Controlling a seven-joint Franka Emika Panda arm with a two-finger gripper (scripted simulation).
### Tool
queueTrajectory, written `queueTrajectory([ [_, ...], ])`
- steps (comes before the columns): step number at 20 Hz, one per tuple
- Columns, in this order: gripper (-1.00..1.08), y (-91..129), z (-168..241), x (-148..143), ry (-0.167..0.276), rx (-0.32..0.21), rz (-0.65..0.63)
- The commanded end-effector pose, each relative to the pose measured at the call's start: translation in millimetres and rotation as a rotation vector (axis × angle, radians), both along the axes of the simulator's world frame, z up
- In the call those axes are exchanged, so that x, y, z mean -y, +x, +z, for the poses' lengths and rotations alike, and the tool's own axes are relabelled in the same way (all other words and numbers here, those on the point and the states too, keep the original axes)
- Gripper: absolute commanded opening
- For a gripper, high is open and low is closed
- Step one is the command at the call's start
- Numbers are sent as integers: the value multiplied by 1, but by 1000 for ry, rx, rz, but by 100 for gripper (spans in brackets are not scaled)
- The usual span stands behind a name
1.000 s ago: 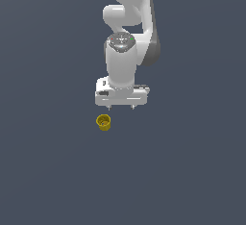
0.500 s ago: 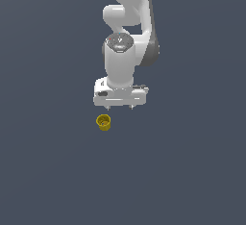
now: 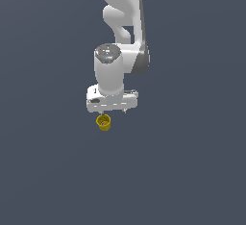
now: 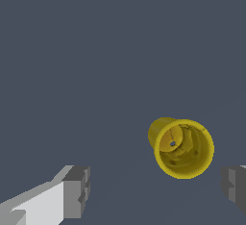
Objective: Pick up the object and move it to a goal position.
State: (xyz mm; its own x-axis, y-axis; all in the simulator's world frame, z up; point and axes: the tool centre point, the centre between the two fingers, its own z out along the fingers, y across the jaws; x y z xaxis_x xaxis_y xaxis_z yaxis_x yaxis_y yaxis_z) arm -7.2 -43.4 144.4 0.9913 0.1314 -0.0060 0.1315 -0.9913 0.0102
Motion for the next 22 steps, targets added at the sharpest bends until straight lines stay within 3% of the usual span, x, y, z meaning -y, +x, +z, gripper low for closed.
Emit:
queueTrajectory([
  [1, 100, 0, -11, 13, 3, 0, 29],
  [11, 100, -2, -43, 47, 10, 3, 112],
  [22, 100, -3, -54, 53, 11, 3, 122],
])
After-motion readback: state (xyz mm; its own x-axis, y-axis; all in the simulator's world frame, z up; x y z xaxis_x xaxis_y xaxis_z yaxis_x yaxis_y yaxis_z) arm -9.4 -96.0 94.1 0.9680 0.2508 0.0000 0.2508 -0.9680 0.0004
